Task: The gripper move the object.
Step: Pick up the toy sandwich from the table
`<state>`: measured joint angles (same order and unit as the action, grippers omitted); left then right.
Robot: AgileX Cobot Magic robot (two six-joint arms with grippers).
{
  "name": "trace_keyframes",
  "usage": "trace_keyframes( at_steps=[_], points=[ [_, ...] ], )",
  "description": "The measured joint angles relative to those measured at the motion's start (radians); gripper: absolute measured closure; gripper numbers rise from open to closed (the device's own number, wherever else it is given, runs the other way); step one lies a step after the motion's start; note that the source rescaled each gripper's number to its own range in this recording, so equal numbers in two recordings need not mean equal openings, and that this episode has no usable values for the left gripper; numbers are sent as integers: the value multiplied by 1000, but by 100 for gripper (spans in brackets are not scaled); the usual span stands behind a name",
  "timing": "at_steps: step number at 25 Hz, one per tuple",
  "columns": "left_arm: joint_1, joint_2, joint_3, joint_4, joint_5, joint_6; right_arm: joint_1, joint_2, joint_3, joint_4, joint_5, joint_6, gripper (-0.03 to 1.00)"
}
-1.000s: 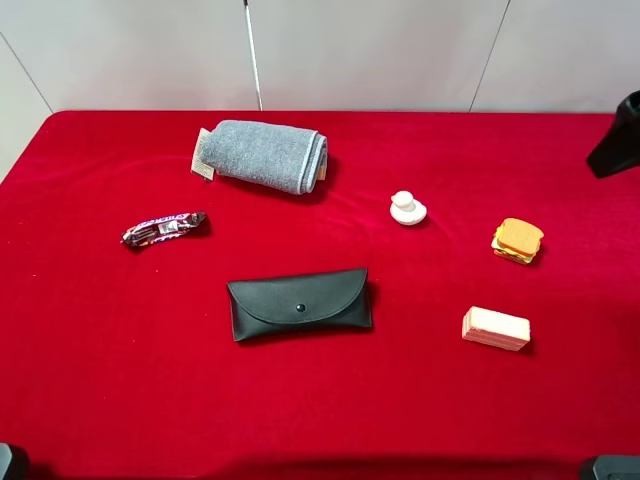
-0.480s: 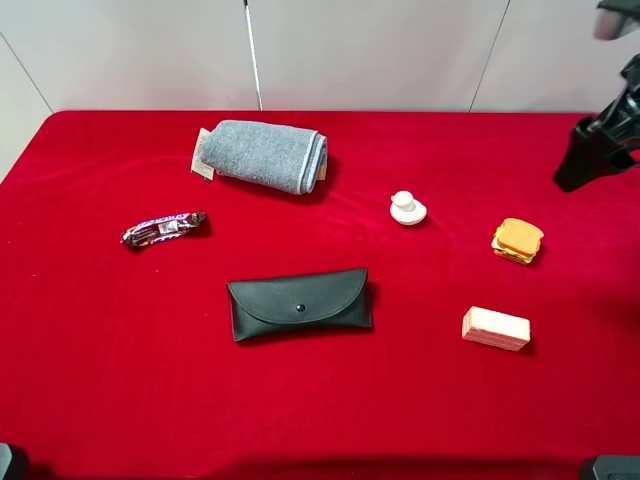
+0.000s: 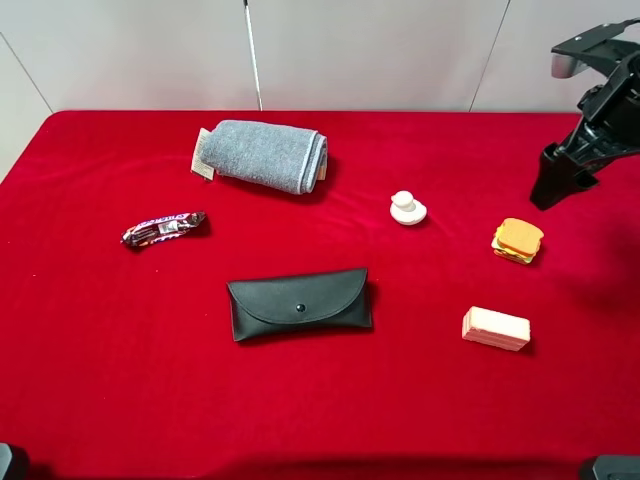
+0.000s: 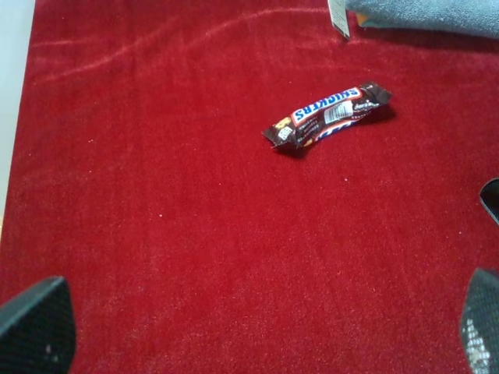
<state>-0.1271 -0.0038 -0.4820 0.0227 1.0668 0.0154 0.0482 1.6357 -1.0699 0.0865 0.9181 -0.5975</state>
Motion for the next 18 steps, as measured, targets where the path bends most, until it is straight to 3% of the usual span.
trace_keyframes(
  at_steps=[9,18],
  points=[
    [0,0,0,0,0,0,0,70,0,3,-45,-67,-3],
    [0,0,0,0,0,0,0,141,0,3,-75,-218,-3]
  ],
)
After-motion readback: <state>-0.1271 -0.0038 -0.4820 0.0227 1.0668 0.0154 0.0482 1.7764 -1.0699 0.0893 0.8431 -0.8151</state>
